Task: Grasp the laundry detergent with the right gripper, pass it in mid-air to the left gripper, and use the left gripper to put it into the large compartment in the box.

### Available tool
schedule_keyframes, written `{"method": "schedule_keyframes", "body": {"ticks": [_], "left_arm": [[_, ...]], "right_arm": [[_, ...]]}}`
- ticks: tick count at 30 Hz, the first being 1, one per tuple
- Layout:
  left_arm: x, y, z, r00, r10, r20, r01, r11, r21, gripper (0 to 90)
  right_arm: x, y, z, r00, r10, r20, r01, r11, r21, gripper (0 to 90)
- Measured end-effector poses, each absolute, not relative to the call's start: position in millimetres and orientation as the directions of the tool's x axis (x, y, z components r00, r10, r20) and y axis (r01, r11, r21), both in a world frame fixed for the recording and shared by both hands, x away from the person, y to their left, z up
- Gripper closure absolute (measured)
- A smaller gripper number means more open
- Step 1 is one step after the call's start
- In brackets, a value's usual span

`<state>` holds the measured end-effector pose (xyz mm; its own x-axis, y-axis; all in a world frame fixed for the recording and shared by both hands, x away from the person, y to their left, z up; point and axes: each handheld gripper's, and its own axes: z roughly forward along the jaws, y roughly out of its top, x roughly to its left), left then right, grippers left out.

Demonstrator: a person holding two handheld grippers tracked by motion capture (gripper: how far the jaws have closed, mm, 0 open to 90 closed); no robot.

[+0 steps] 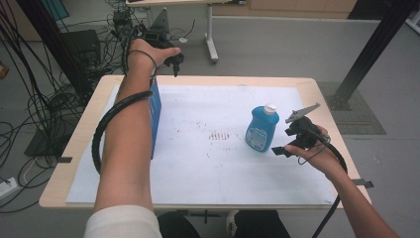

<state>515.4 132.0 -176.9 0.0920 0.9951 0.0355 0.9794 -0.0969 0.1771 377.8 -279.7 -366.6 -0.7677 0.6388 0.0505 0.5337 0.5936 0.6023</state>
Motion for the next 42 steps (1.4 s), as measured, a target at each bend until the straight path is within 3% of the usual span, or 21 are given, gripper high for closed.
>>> {"method": "schedule_keyframes", "body": {"ticks": [42], "left_arm": [[520.2,127.3,-183.4,0.1,0.994,0.042,0.98,-0.105,0.167,7.5]], "right_arm": [[383.8,-244.1,-397.2,-0.697,0.717,0.023,0.429,0.391,0.814,2.0]]}}
